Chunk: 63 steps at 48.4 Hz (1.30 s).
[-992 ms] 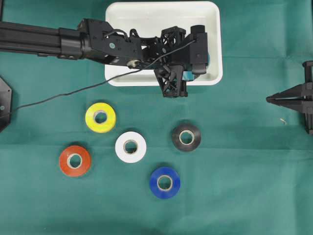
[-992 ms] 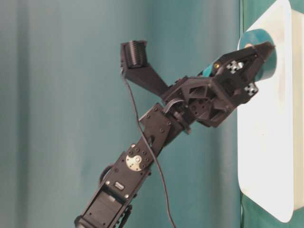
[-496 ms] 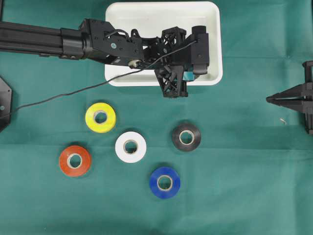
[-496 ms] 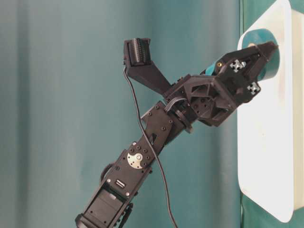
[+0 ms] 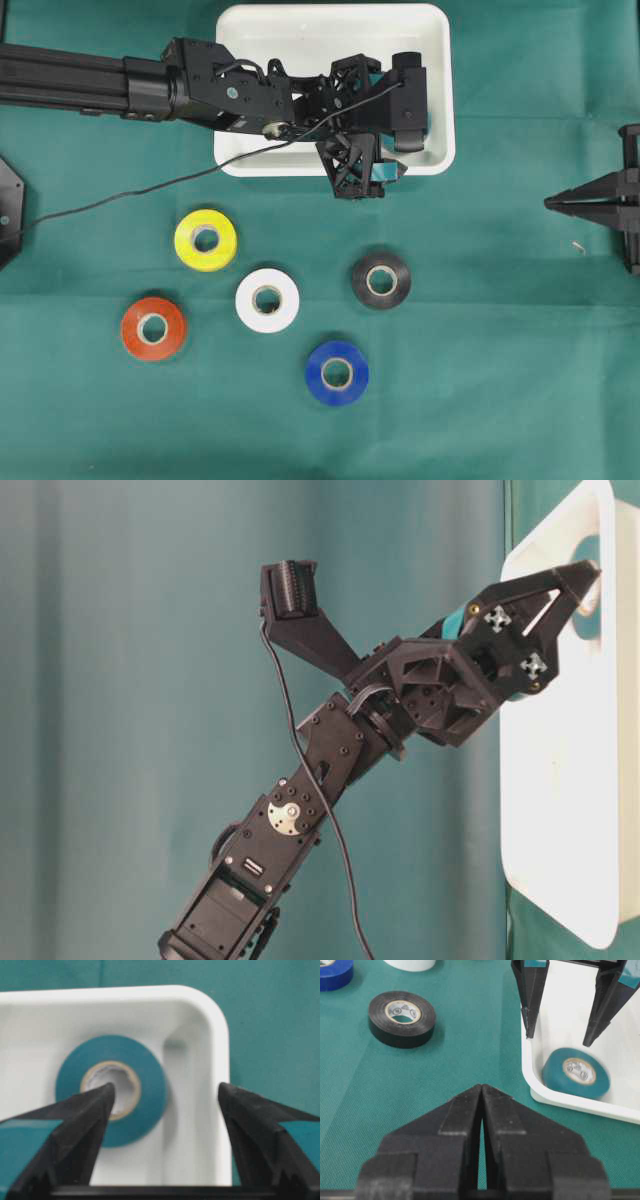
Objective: Put the tape into the white case with the left arm.
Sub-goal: 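Carry the teal roll into the white case and release it, then withdraw the left gripper toward the yellow tape roll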
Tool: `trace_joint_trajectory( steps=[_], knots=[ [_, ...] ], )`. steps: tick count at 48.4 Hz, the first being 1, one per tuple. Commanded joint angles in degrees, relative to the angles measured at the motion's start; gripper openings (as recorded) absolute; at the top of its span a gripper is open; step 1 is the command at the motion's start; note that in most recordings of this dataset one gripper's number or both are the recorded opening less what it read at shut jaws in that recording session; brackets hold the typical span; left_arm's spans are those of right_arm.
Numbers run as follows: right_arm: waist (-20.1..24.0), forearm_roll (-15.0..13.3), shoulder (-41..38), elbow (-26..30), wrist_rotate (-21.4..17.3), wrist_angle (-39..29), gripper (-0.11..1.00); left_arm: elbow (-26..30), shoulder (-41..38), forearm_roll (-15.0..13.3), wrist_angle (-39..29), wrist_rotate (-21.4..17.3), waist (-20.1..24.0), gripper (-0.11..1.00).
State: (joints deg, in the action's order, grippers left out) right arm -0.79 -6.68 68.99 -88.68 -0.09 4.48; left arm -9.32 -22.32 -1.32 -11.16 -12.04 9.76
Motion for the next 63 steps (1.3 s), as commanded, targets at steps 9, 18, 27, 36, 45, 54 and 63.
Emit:
trace_joint_trajectory(
  steps=[9,18,27,36,45,54,63],
  knots=[
    [0.0,-0.1,-0.3,0.6,-0.1,0.6,-0.09,-0.2,5.3,0.1,0.2,0.2,-1.0,0.81],
    [0.0,-0.1,-0.3,0.6,-0.2,0.6,-0.09,-4.7,10.7,0.0,0.2,0.4,-2.5,0.81],
    [0.0,-0.1,-0.3,0.6,-0.1,0.5,-0.09,-11.3,16.8,-0.1,0.6,0.8,-4.2,0.81],
    [0.0,0.0,-0.1,0.6,-0.1,0.5,-0.09,-18.8,23.6,-0.2,2.8,1.8,-5.5,0.81],
    [0.0,-0.1,0.1,0.6,-0.2,0.5,-0.09,-26.3,29.6,-0.2,8.1,3.5,-6.3,0.81],
    [0.0,-0.1,0.1,0.6,-0.2,0.5,-0.09,-32.3,34.5,-0.2,11.1,3.7,-7.8,0.81],
    [0.0,-0.1,0.1,0.6,-0.2,0.5,-0.09,-36.7,39.6,-0.2,11.3,3.7,-9.5,0.81]
  ],
)
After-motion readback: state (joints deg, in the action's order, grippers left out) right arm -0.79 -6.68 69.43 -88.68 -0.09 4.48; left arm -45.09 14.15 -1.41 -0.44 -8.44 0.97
